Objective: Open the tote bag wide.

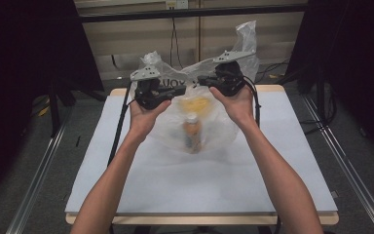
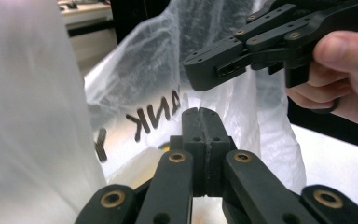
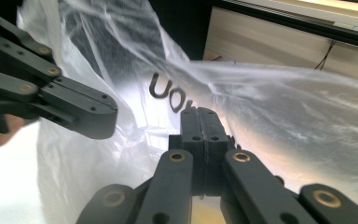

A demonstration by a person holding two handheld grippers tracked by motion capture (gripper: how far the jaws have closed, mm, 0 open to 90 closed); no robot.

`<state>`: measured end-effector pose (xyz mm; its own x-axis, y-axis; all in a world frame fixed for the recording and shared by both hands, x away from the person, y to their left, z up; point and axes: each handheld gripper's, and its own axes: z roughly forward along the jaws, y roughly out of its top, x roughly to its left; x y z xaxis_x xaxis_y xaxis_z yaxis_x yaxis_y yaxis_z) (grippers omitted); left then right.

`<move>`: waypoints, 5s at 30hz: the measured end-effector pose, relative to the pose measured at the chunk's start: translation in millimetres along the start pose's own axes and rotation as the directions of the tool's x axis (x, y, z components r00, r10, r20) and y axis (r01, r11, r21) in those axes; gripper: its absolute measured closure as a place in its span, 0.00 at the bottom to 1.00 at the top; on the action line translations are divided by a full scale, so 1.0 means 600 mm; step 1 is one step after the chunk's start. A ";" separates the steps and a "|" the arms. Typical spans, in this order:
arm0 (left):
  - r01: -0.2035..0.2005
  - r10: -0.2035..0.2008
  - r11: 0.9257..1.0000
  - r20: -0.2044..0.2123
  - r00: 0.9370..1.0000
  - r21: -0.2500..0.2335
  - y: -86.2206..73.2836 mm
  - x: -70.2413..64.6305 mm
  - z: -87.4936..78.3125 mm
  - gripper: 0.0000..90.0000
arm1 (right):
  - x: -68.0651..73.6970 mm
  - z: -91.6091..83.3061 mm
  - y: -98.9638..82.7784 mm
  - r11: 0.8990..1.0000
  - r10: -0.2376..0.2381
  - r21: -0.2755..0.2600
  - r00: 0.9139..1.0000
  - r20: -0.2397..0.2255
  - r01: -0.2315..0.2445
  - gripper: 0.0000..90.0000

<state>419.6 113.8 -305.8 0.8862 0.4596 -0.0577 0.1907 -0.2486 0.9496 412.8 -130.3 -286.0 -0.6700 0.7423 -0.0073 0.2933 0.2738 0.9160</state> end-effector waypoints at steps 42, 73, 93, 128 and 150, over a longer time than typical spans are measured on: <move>0.098 -0.098 0.982 -0.009 0.995 0.164 -0.184 0.002 -0.010 1.00 | 0.038 0.014 -0.221 0.982 0.033 0.191 0.978 -0.207 0.007 1.00; 0.120 -0.123 0.922 -0.016 0.992 0.369 -0.284 0.010 0.066 1.00 | 0.028 0.072 -0.336 0.941 0.117 0.333 0.984 -0.136 -0.066 1.00; 0.064 -0.069 0.957 0.006 0.998 0.284 -0.243 -0.005 -0.014 1.00 | 0.032 0.022 -0.301 0.973 0.102 0.220 0.982 -0.160 -0.065 1.00; 0.026 -0.021 0.976 -0.023 1.000 0.216 -0.162 0.024 0.027 1.00 | -0.044 -0.024 -0.199 0.996 0.072 0.049 0.994 -0.077 -0.068 1.00; -0.019 0.064 0.832 -0.062 0.996 0.554 -0.265 0.050 0.075 1.00 | -0.043 0.065 -0.317 0.934 0.066 0.357 0.994 -0.086 -0.031 1.00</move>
<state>435.0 128.7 -472.4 0.8687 0.4948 0.0225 0.3759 -0.6881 0.6206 400.9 -177.7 -475.8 -0.7058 0.7030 0.0874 0.5375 0.4511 0.7124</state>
